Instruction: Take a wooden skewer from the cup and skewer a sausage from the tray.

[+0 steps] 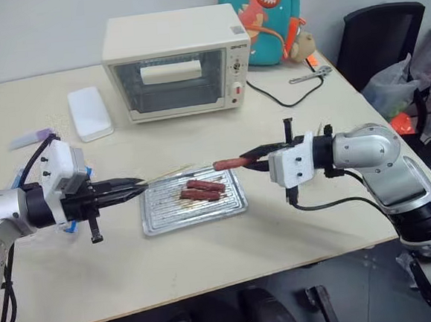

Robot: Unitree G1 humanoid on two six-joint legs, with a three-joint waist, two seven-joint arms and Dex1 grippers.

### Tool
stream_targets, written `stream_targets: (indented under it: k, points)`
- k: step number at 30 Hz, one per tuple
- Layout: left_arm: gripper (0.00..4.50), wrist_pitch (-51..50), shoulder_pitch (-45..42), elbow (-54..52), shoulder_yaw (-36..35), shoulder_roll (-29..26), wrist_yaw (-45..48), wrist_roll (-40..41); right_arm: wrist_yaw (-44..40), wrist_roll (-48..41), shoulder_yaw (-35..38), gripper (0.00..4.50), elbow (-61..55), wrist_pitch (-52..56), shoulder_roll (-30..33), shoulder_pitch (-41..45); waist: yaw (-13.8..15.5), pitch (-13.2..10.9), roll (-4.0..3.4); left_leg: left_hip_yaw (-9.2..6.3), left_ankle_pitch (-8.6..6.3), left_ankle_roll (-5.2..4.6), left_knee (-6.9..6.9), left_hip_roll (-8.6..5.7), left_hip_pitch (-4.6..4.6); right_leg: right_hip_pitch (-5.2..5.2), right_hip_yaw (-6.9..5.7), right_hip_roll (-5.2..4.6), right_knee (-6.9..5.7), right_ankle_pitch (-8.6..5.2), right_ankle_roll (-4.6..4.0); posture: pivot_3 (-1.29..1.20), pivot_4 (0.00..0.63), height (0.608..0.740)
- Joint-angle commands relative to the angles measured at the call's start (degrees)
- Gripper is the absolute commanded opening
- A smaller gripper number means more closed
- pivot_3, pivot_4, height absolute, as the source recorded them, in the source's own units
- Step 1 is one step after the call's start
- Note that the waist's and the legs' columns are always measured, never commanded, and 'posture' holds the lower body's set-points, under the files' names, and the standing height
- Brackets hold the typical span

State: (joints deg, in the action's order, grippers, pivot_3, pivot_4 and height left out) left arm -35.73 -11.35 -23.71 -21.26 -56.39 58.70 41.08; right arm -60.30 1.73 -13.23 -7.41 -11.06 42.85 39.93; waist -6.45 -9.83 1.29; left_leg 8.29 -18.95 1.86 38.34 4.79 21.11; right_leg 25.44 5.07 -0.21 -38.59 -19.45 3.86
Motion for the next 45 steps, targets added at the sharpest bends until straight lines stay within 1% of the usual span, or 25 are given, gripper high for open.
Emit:
stream_targets:
  k: [1,14,25,38,45]
  points:
    - [0.0,0.7,-1.5,-0.2,0.6,-0.5,0.7,0.4,1.2,0.1,2.0,0.48,-1.3,-1.3,0.4,0.5,0.0,0.0,0.0,-0.01,0.0,0.0,0.01,0.01,0.0,0.0,0.0,0.0,-0.01,0.0,0.0,0.0,0.15,0.74]
    - [0.0,2.9,-2.9,1.5,3.4,0.4,1.5,-1.5,2.5,0.5,2.0,0.48,-3.4,-2.5,-0.2,0.8,0.2,0.0,0.0,-0.01,0.0,0.0,0.27,0.03,0.04,0.0,0.01,-0.03,-0.1,-0.01,-0.01,0.0,0.15,0.74]
    - [0.0,3.6,-6.2,1.6,6.9,1.8,1.2,-1.7,3.6,1.0,1.6,0.48,-4.9,-2.6,-0.4,-0.2,0.2,0.0,0.0,-0.03,0.0,0.0,0.47,0.03,0.06,0.0,0.02,-0.01,-0.17,-0.01,-0.01,0.0,0.15,0.74]
    - [0.0,5.1,-5.3,3.8,5.1,0.2,3.2,-3.0,3.8,1.6,2.4,0.48,-4.4,-3.4,0.6,-1.4,0.2,0.0,0.0,-0.03,0.0,0.0,0.53,0.03,0.06,0.0,0.03,-0.01,-0.21,-0.02,-0.02,0.0,0.15,0.74]
    - [0.0,5.7,-5.6,4.1,5.1,0.4,3.2,-3.8,3.7,1.5,2.7,0.48,-4.9,-3.3,0.8,-1.9,0.3,0.0,0.0,-0.03,0.0,0.0,0.53,0.03,0.06,0.0,0.03,-0.02,-0.22,-0.02,-0.02,0.0,0.15,0.74]
